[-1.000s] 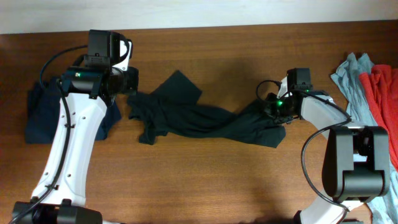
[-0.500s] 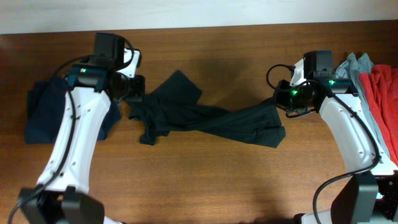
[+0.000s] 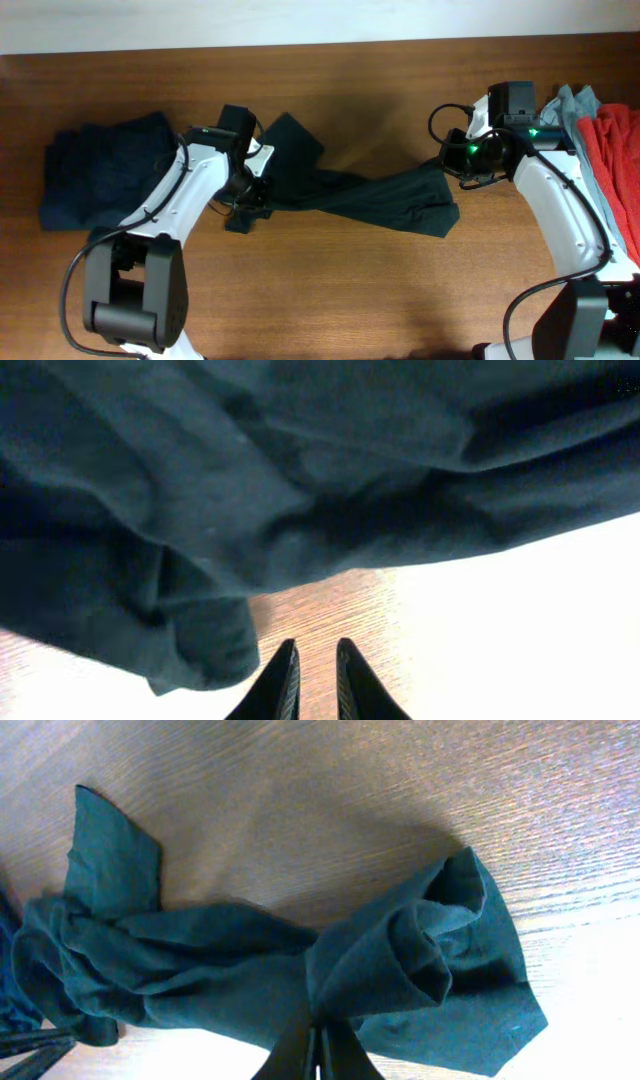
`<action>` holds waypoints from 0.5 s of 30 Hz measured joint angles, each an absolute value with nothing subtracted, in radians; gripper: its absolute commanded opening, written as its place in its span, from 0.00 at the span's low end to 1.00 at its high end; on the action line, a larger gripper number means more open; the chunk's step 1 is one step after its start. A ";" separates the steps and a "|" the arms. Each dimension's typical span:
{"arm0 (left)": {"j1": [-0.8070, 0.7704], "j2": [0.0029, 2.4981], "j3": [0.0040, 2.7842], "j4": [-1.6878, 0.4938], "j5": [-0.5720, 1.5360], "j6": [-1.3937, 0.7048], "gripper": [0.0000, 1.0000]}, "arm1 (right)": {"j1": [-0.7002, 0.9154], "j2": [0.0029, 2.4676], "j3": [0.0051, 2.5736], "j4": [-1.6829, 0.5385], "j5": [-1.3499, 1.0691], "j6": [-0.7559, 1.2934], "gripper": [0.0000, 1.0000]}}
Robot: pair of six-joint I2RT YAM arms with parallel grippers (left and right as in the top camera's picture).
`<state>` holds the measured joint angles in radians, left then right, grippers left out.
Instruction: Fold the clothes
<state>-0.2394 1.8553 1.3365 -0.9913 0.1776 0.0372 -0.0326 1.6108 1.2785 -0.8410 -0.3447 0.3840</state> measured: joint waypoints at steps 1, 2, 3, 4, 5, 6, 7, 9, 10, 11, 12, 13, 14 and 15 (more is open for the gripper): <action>-0.241 1.855 1.324 -0.978 0.179 0.037 0.15 | -0.033 1.611 1.278 -0.842 -0.345 0.384 0.04; -0.241 1.855 1.296 -0.939 0.181 0.037 0.15 | -0.032 1.611 1.278 -0.841 -0.345 0.385 0.04; -0.241 1.855 1.276 -0.921 0.181 0.037 0.15 | -0.033 1.611 1.278 -0.841 -0.345 0.384 0.04; -0.241 1.855 1.246 -0.897 0.181 0.037 0.15 | -0.032 1.611 1.278 -0.841 -0.345 0.385 0.03; -0.241 1.855 1.221 -0.873 0.182 0.037 0.17 | -0.032 1.611 1.278 -0.841 -0.345 0.384 0.04; -0.241 1.856 1.209 -0.862 0.183 0.037 0.18 | -0.033 1.611 1.278 -0.841 -0.345 0.385 0.04; -0.241 1.856 1.188 -0.817 0.184 0.037 0.18 | -0.032 1.611 1.278 -0.839 -0.345 0.385 0.04; -0.241 1.856 1.172 -0.757 0.184 0.037 0.19 | -0.032 1.611 1.278 -0.839 -0.345 0.385 0.04; -0.241 1.856 1.164 -0.727 0.184 0.037 0.19 | -0.032 1.611 1.278 -0.838 -0.345 0.385 0.04; -0.241 1.856 1.161 -0.717 0.184 0.038 0.19 | -0.032 1.611 1.278 -0.838 -0.345 0.385 0.04; -0.241 1.856 1.157 -0.702 0.184 0.038 0.20 | -0.033 1.611 1.278 -0.838 -0.345 0.385 0.04; -0.241 1.856 1.155 -0.693 0.184 0.038 0.20 | -0.032 1.611 1.278 -0.838 -0.345 0.385 0.04; -0.241 1.856 1.154 -0.688 0.183 0.038 0.21 | -0.033 1.611 1.278 -0.838 -0.345 0.385 0.04; -0.241 1.856 1.154 -0.686 0.183 0.038 0.22 | -0.032 1.611 1.278 -0.838 -0.345 0.385 0.04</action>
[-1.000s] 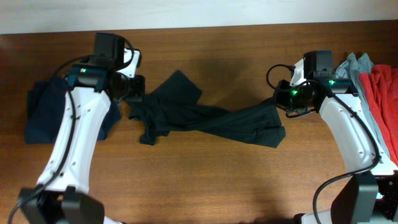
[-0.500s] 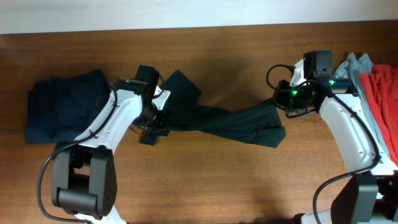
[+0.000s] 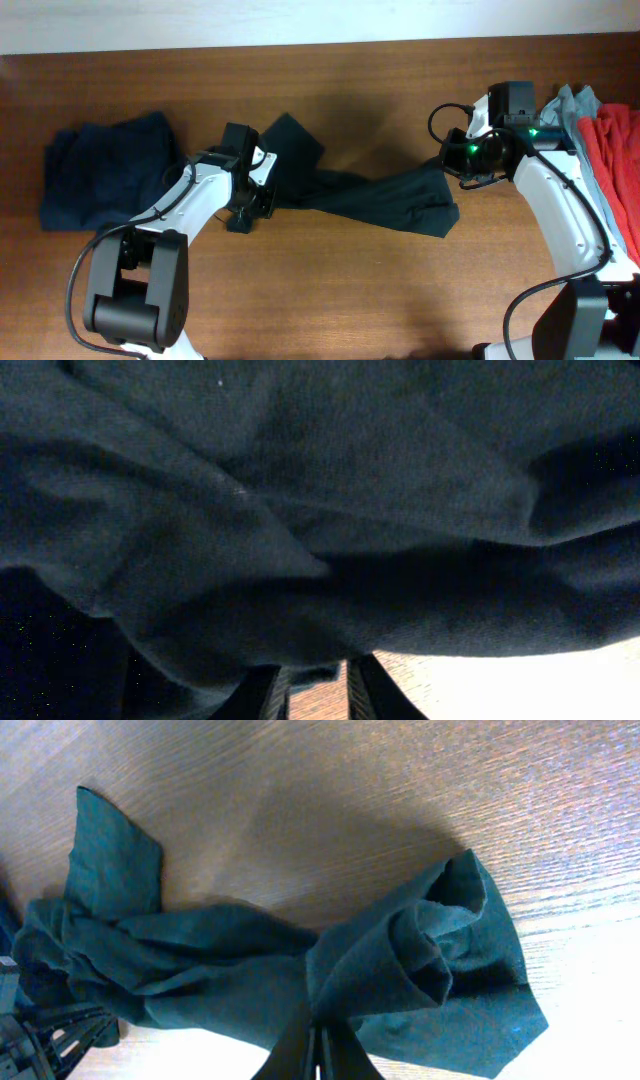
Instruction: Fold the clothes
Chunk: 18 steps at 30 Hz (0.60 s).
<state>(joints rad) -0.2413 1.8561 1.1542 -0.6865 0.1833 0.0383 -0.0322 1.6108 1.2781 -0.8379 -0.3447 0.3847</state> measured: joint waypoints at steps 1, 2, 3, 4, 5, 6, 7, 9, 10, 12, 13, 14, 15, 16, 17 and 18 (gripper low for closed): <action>-0.241 1.856 1.154 -0.687 0.183 0.041 0.23 | -0.033 1.611 1.278 -0.838 -0.345 0.384 0.04; -0.241 1.856 1.153 -0.689 0.183 0.045 0.24 | -0.032 1.611 1.278 -0.838 -0.345 0.384 0.04; -0.241 1.856 1.152 -0.689 0.183 0.046 0.24 | -0.032 1.611 1.278 -0.838 -0.345 0.384 0.04; -0.241 1.856 1.147 -0.690 0.183 0.049 0.25 | -0.032 1.611 1.278 -0.838 -0.345 0.384 0.04; -0.241 1.856 1.135 -0.691 0.183 0.052 0.26 | -0.033 1.611 1.278 -0.838 -0.345 0.384 0.04; -0.241 1.856 1.121 -0.690 0.181 0.053 0.27 | -0.033 1.611 1.278 -0.838 -0.345 0.385 0.04; -0.241 1.856 1.108 -0.684 0.180 0.053 0.28 | -0.032 1.611 1.278 -0.838 -0.345 0.385 0.04; -0.241 1.850 1.083 -0.661 0.183 0.059 0.28 | -0.033 1.611 1.278 -0.838 -0.345 0.384 0.04; -0.241 1.844 1.072 -0.645 0.184 0.060 0.28 | -0.033 1.611 1.278 -0.837 -0.345 0.384 0.04; -0.241 1.836 1.058 -0.624 0.184 0.060 0.28 | -0.033 1.611 1.278 -0.837 -0.345 0.384 0.04; -0.241 1.835 1.056 -0.617 0.184 0.060 0.28 | -0.033 1.611 1.278 -0.837 -0.345 0.384 0.04; -0.241 1.834 1.054 -0.599 0.184 0.060 0.28 | -0.033 1.611 1.278 -0.837 -0.345 0.385 0.04; -0.241 1.834 1.052 -0.577 0.184 0.060 0.28 | -0.032 1.611 1.278 -0.836 -0.345 0.384 0.04; -0.241 1.834 1.049 -0.557 0.184 0.060 0.28 | -0.033 1.611 1.278 -0.836 -0.345 0.385 0.04; -0.241 1.835 1.048 -0.535 0.184 0.060 0.28 | -0.032 1.611 1.278 -0.836 -0.345 0.384 0.04; -0.241 1.835 1.045 -0.517 0.183 0.060 0.28 | -0.033 1.611 1.278 -0.835 -0.345 0.384 0.04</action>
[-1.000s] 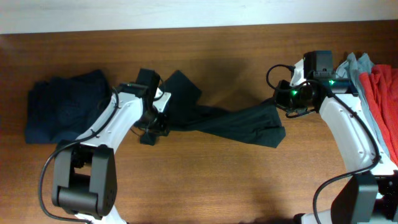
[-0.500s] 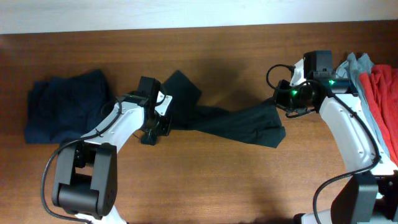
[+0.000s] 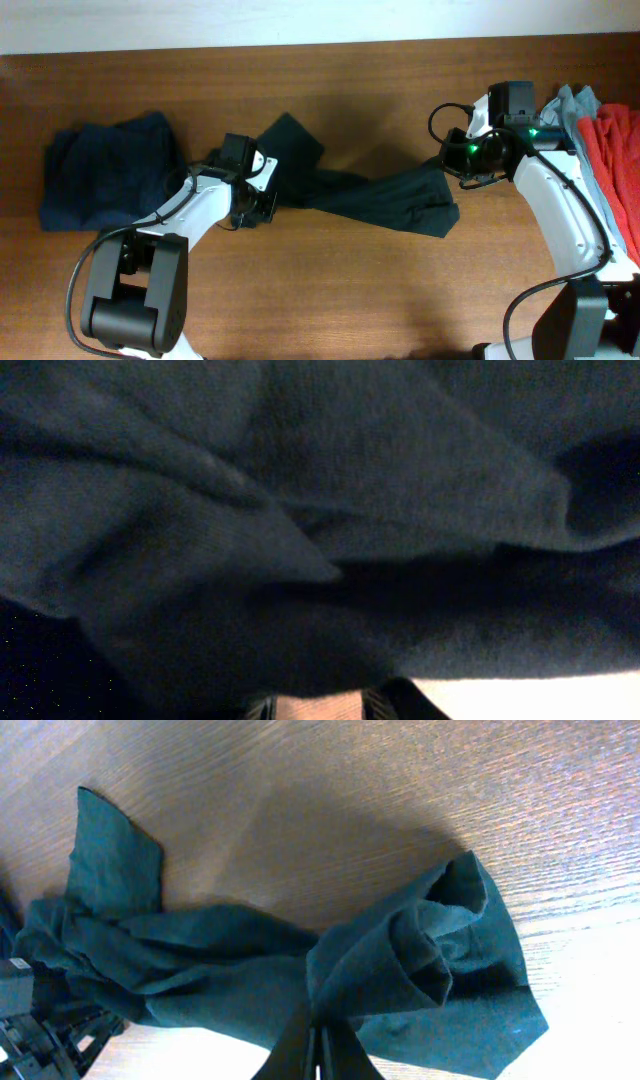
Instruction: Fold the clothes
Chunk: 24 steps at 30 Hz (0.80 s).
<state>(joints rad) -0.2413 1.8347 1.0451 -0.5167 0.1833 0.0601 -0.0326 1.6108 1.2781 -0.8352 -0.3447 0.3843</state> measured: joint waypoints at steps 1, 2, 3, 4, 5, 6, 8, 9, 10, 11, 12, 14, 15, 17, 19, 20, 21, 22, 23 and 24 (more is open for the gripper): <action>-0.241 1.835 1.043 -0.510 0.183 0.060 0.28 | -0.033 1.611 1.278 -0.835 -0.345 0.385 0.04; -0.241 1.835 1.043 -0.508 0.183 0.060 0.27 | -0.033 1.611 1.278 -0.835 -0.345 0.384 0.04; -0.241 1.835 1.043 -0.508 0.183 0.060 0.22 | -0.033 1.611 1.278 -0.835 -0.345 0.384 0.04; -0.241 1.835 1.043 -0.508 0.183 0.060 0.16 | -0.032 1.611 1.278 -0.835 -0.345 0.384 0.04; -0.241 1.835 1.043 -0.508 0.183 0.062 0.06 | -0.032 1.611 1.278 -0.835 -0.345 0.384 0.04; -0.241 1.835 1.041 -0.509 0.183 0.064 0.00 | -0.033 1.611 1.278 -0.835 -0.345 0.385 0.04; -0.241 1.837 1.040 -0.508 0.183 0.067 0.00 | -0.032 1.611 1.278 -0.835 -0.345 0.385 0.04; -0.241 1.837 1.039 -0.508 0.183 0.064 0.00 | -0.032 1.611 1.278 -0.835 -0.345 0.384 0.04; -0.241 1.837 1.039 -0.509 0.183 0.064 0.00 | -0.033 1.611 1.278 -0.835 -0.345 0.385 0.04; -0.241 1.837 1.040 -0.514 0.183 0.064 0.00 | -0.033 1.611 1.279 -0.835 -0.345 0.385 0.04; -0.241 1.837 1.044 -0.535 0.183 0.064 0.00 | -0.033 1.611 1.278 -0.836 -0.345 0.384 0.04; -0.238 1.834 1.073 -0.653 0.183 0.059 0.00 | -0.033 1.611 1.278 -0.841 -0.344 0.381 0.04; -0.235 1.826 1.088 -0.699 0.183 0.059 0.00 | -0.033 1.611 1.278 -0.843 -0.341 0.374 0.04; -0.216 1.776 1.159 -0.826 0.180 0.056 0.00 | -0.033 1.611 1.278 -0.848 -0.333 0.362 0.04; -0.171 1.655 1.303 -0.940 0.176 0.056 0.00 | -0.033 1.611 1.279 -0.867 -0.305 0.358 0.04; -0.141 1.567 1.384 -0.970 0.168 0.056 0.00 | -0.033 1.611 1.279 -0.874 -0.288 0.356 0.04; -0.128 1.525 1.412 -0.974 0.164 0.056 0.00 | -0.033 1.611 1.279 -0.878 -0.279 0.355 0.05; -0.110 1.467 1.445 -0.988 0.156 0.056 0.00 | -0.033 1.611 1.279 -0.883 -0.273 0.355 0.05; -0.097 1.419 1.464 -0.992 0.149 0.056 0.00 | -0.033 1.611 1.279 -0.887 -0.269 0.354 0.05; -0.091 1.388 1.471 -0.997 0.145 0.056 0.00 | -0.033 1.611 1.279 -0.890 -0.266 0.353 0.05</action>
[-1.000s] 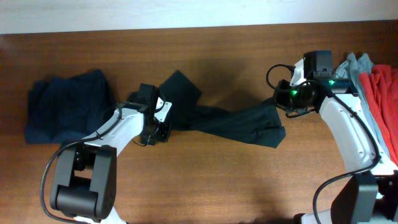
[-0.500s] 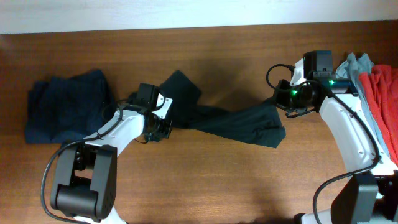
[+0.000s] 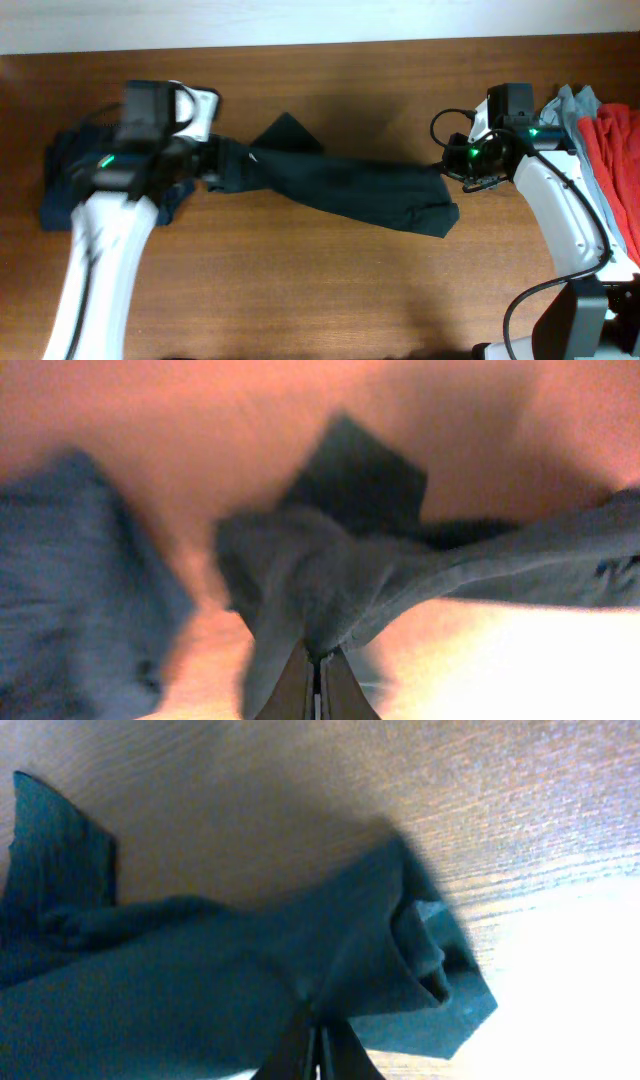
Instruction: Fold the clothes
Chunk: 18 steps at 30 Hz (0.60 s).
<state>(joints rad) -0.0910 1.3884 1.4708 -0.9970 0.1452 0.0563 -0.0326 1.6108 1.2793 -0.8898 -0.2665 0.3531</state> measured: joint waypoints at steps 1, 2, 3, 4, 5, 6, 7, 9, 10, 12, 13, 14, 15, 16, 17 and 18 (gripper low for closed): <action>-0.082 1.337 1.478 -1.009 0.138 0.056 0.00 | -0.032 1.611 1.279 -0.896 -0.266 0.351 0.05; -0.081 1.309 1.478 -1.023 0.131 0.056 0.00 | -0.033 1.611 1.279 -0.904 -0.266 0.350 0.05; -0.081 1.289 1.478 -1.036 0.127 0.056 0.00 | -0.031 1.611 1.279 -0.913 -0.266 0.348 0.05; -0.082 1.276 1.478 -1.053 0.123 0.056 0.00 | -0.031 1.611 1.279 -0.924 -0.266 0.347 0.05; -0.082 1.272 1.477 -1.067 0.120 0.056 0.00 | -0.031 1.611 1.279 -0.940 -0.266 0.344 0.05; -0.082 1.273 1.477 -1.075 0.117 0.056 0.00 | -0.031 1.611 1.279 -0.951 -0.266 0.343 0.05; -0.082 1.276 1.477 -1.087 0.113 0.057 0.00 | -0.031 1.611 1.279 -0.972 -0.265 0.342 0.05; -0.082 1.284 1.477 -1.111 0.099 0.058 0.00 | -0.031 1.611 1.279 -1.001 -0.266 0.340 0.06; -0.082 1.287 1.475 -1.115 0.095 0.060 0.00 | -0.031 1.611 1.279 -1.003 -0.266 0.340 0.06; -0.082 1.297 1.476 -1.118 0.087 0.060 0.00 | -0.031 1.611 1.279 -0.992 -0.265 0.337 0.08; -0.082 1.303 1.475 -1.118 0.085 0.062 0.00 | -0.031 1.611 1.279 -0.984 -0.265 0.337 0.09; -0.082 1.312 1.476 -1.117 0.081 0.065 0.00 | -0.031 1.611 1.279 -0.972 -0.265 0.334 0.09; -0.082 1.331 1.476 -1.114 0.076 0.069 0.00 | -0.031 1.611 1.279 -0.957 -0.265 0.336 0.09; -0.082 1.349 1.476 -1.113 0.073 0.071 0.00 | -0.031 1.611 1.279 -0.945 -0.263 0.335 0.09; -0.082 1.373 1.476 -1.111 0.070 0.073 0.00 | -0.030 1.611 1.279 -0.921 -0.262 0.336 0.09; -0.081 1.406 1.476 -1.105 0.068 0.077 0.00 | -0.030 1.611 1.279 -0.910 -0.259 0.334 0.08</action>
